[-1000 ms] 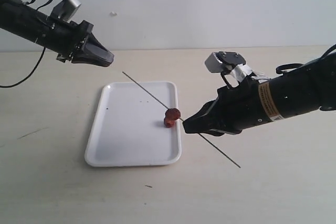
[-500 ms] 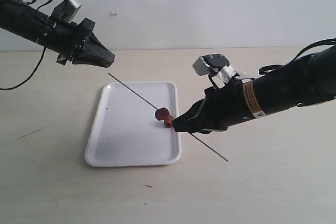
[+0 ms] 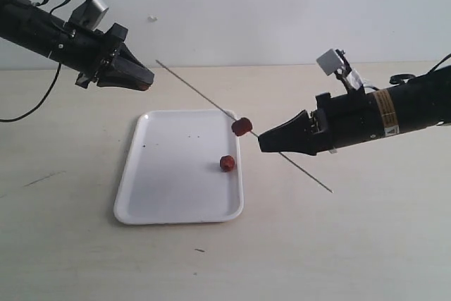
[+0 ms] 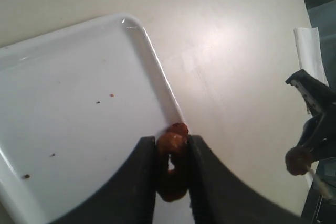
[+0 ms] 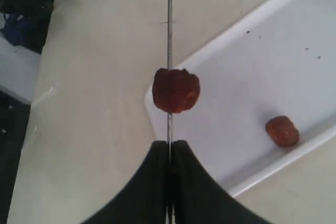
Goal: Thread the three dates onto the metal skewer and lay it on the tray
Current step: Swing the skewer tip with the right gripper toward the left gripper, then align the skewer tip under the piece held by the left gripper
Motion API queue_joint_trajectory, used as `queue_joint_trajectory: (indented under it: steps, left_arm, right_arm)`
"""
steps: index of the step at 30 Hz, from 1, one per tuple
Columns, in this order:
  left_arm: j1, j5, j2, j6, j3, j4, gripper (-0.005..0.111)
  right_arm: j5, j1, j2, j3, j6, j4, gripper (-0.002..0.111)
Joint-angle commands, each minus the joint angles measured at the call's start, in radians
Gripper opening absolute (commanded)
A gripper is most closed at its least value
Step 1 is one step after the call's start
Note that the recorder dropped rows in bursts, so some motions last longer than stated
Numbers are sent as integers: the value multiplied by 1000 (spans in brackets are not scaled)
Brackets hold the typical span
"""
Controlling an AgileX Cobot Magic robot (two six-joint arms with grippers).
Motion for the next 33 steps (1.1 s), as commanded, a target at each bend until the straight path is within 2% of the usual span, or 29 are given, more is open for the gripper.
queue_joint_trajectory:
  steps: [1,9,12,22,33]
  left_arm:
    - [-6,2,-12,-30,0,-19,21]
    - [-7,2,-15,-52,0,-86,21]
    - [-17,2,-24,-54,0,-68,21]
    - [-45,2,-50,-81,0,-37,21]
    - [-47,2,-50,-81,20,-20,21]
  right_arm:
    - [-37,-10,83,-41,-24,-38,0]
    - [52,-9,126,-43,-70,3,0]
    - [71,-9,126,-43,-79,13,0]
    - [67,-9,126,-43,-109,53,0]
    - [12,-9,126,-43,-135,68,0]
